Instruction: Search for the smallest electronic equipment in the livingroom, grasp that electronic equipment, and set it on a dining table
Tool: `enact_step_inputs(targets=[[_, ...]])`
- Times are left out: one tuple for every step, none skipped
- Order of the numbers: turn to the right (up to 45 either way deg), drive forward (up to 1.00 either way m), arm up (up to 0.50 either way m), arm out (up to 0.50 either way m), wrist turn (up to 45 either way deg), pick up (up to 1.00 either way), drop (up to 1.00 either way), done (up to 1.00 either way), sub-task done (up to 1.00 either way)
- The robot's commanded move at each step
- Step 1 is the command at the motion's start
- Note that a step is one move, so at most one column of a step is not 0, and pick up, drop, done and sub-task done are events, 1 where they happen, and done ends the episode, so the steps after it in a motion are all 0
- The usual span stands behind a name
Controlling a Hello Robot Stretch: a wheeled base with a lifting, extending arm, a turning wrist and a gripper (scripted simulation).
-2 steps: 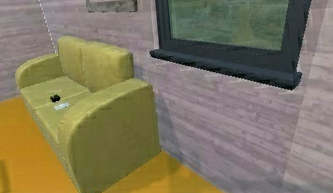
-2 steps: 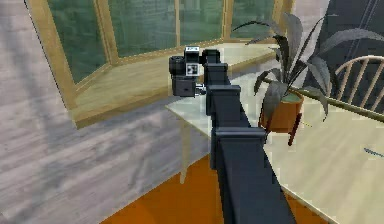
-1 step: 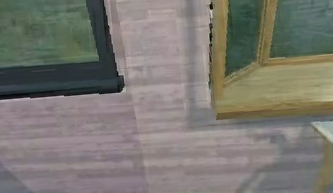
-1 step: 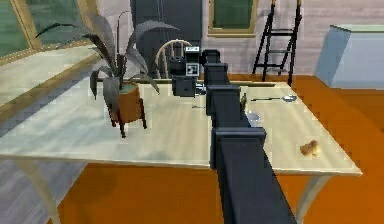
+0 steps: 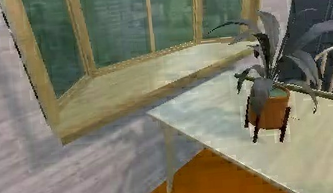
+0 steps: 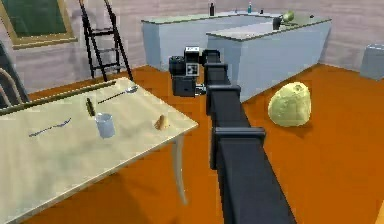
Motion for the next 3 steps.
enact_step_inputs(targets=[[45.0, 0.00, 0.00, 0.00, 0.0, 0.00, 0.00, 0.00, 0.00], [18.0, 0.00, 0.00, 0.00, 0.0, 0.00, 0.00, 0.00, 0.00], [0.0, 0.35, 0.00, 0.00, 0.0, 0.00, 0.00, 0.00, 0.00]])
